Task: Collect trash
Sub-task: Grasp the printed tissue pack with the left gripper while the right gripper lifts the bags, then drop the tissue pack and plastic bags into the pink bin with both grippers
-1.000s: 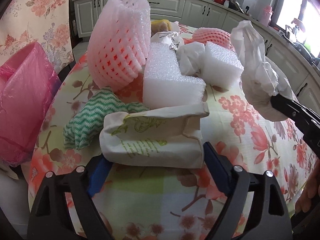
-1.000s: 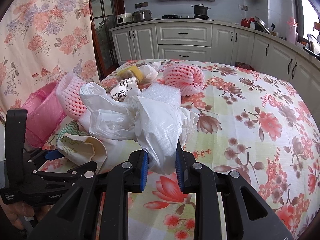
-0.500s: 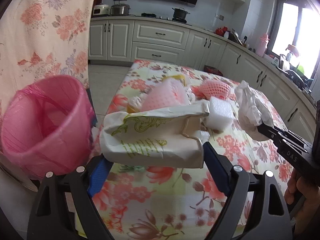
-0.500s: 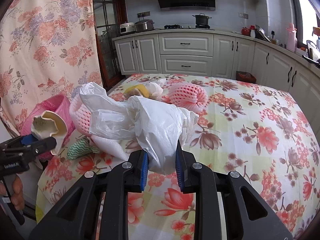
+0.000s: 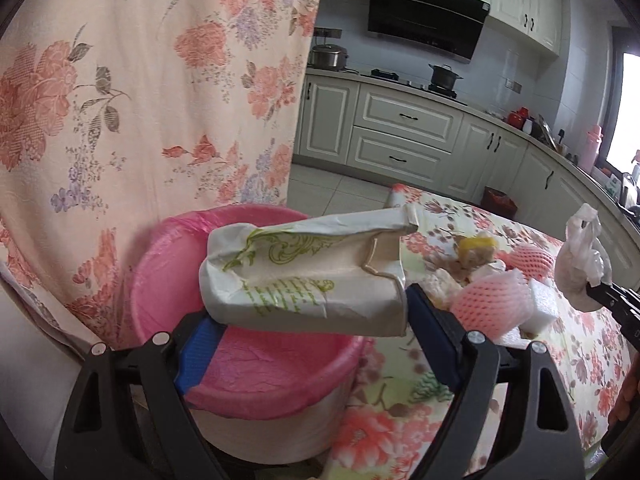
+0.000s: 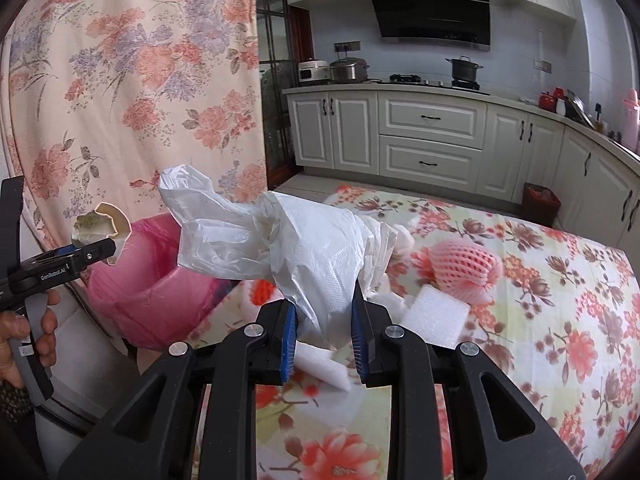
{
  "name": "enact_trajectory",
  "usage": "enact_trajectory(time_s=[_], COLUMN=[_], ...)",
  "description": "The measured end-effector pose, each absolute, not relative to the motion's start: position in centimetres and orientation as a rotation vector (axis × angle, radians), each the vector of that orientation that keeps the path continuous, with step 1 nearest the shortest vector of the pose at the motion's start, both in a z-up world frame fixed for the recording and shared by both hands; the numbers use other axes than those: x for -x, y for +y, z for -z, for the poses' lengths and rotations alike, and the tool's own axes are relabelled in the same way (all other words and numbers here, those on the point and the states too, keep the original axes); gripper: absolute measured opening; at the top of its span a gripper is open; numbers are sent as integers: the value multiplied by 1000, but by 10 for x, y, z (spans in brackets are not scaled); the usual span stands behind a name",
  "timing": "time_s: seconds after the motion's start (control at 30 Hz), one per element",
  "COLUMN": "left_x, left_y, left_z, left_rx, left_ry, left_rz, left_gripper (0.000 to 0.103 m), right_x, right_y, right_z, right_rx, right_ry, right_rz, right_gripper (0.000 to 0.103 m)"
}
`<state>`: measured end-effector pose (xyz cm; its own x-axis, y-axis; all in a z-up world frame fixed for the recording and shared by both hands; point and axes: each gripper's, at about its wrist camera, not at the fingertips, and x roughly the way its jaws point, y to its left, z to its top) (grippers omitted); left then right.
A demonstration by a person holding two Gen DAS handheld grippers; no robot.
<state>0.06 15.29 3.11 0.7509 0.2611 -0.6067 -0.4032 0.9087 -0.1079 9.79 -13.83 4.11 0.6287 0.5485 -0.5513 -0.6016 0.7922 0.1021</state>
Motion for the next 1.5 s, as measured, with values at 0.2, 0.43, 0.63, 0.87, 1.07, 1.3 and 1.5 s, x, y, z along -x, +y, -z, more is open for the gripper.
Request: enact_trajectory(time_s=[0.2, 0.43, 0.63, 0.87, 1.07, 1.3, 1.5], left_x=[3, 6, 10, 26, 51, 65, 66], left_y=[188, 209, 222, 229, 226, 223, 209], left_z=[-27, -18, -8, -8, -19, -30, -39], left_rx=[241, 229, 244, 276, 294, 318, 270], left_ry=[631, 655, 671, 657, 605, 543, 496], left_rz=[-416, -429, -432, -440, -467, -476, -446], left_gripper=[84, 84, 85, 85, 85, 91, 98], right_x=[-96, -99, -102, -102, -99, -94, -94], right_y=[-78, -15, 31, 70, 93, 111, 97], right_z=[-50, -49, -42, -31, -18, -10, -12], right_rx=[138, 160, 184, 227, 258, 285, 254], right_ry=[596, 628, 661, 686, 716, 724, 710], right_rz=[-754, -853, -908, -950, -981, -995, -979], right_gripper=[24, 24, 24, 24, 26, 55, 56])
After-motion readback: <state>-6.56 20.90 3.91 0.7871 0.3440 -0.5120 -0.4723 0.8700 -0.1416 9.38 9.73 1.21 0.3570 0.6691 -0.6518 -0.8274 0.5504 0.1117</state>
